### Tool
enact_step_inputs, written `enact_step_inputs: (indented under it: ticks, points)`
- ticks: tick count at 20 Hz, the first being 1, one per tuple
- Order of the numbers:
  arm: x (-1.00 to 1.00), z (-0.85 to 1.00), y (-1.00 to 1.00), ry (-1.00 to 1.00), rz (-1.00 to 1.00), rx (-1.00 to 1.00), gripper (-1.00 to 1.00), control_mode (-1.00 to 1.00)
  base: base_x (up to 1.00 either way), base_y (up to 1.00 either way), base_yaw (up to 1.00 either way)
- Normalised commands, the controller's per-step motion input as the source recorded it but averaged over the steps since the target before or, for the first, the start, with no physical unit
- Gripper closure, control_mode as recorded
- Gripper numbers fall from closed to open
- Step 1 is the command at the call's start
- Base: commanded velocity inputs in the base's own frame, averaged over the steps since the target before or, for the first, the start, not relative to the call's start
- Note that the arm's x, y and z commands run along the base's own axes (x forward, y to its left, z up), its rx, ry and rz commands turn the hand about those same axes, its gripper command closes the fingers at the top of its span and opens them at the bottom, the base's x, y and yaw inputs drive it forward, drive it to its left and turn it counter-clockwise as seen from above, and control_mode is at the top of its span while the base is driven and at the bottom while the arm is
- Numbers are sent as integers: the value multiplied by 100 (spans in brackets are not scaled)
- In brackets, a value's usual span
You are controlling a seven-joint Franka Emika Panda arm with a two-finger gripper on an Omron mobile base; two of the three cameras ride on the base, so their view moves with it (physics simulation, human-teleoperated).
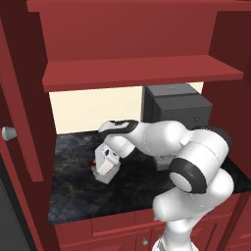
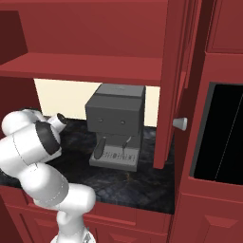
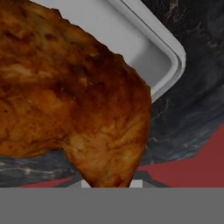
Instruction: Retrieve the tupperware from the cabinet, then place the raw meat into the tupperware to avoid contamination.
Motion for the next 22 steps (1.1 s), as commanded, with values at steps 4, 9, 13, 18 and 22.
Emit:
enact_step_inputs:
  ticks: [4,9,13,18,22]
  points:
    - [0,-11,0,-10,-2,0,100,-100,0,0,0]
    - [0,-6,0,-9,-1,0,-100,-100,0,0,0]
    - [0,-1,-1,-6,0,0,-100,-100,0,0,0]
    - [0,0,-6,0,0,0,-100,-100,0,0,0]
    - [0,5,-3,0,0,0,-100,-100,0,0,0]
